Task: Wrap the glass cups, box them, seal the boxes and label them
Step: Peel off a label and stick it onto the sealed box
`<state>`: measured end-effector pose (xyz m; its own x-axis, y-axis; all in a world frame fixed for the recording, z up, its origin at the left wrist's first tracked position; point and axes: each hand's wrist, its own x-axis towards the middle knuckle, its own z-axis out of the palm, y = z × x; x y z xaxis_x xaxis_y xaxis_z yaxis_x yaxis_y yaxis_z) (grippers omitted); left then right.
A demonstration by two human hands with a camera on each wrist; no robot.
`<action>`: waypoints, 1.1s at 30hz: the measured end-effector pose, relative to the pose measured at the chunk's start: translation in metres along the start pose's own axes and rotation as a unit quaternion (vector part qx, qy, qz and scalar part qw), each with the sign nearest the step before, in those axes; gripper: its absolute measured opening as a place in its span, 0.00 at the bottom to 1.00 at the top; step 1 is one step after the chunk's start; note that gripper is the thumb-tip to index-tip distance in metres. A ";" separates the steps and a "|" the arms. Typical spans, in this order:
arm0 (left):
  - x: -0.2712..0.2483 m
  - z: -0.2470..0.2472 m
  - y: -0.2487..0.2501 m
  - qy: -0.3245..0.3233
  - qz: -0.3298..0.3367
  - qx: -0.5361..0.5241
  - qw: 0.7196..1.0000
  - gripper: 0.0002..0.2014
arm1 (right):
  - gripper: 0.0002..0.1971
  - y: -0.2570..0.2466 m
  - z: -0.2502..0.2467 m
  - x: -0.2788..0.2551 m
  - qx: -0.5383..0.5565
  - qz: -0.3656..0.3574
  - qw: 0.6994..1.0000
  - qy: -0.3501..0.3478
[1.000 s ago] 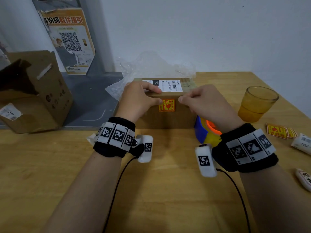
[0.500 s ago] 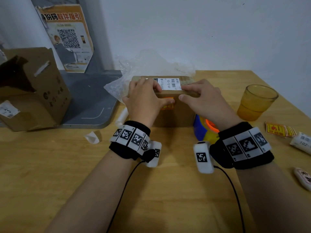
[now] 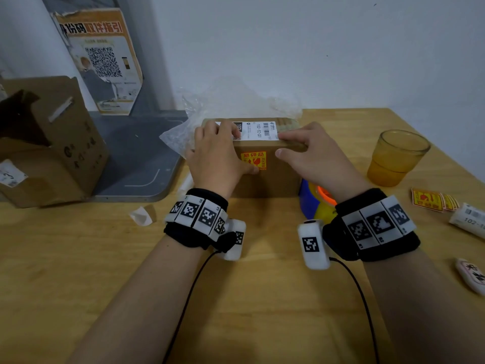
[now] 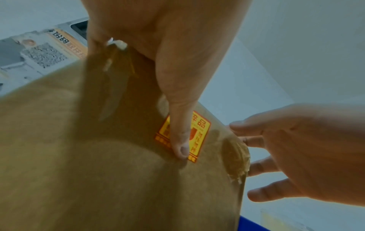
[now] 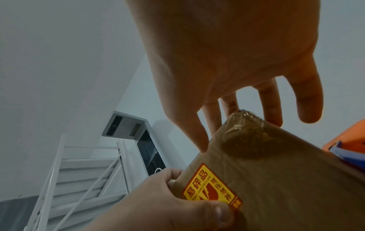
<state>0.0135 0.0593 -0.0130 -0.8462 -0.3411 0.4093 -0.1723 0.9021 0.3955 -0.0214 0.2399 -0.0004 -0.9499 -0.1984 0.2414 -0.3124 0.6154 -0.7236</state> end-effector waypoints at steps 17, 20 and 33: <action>0.015 -0.022 -0.018 0.027 -0.085 -0.256 0.962 0.21 | 0.32 -0.011 -0.018 -0.010 0.031 0.095 0.994 -0.045; 0.020 -0.024 -0.027 -0.066 -0.190 -0.291 0.935 0.27 | 0.26 -0.011 -0.019 -0.010 0.024 0.127 0.987 -0.093; 0.014 -0.048 0.006 0.055 -0.106 -0.454 0.883 0.13 | 0.25 -0.027 -0.039 -0.007 0.330 0.052 0.940 0.071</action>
<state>0.0250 0.0470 0.0340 -0.7814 -0.5449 0.3043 0.1961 0.2485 0.9486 -0.0057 0.2543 0.0428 -0.9799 -0.0310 0.1970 -0.1974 0.0094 -0.9803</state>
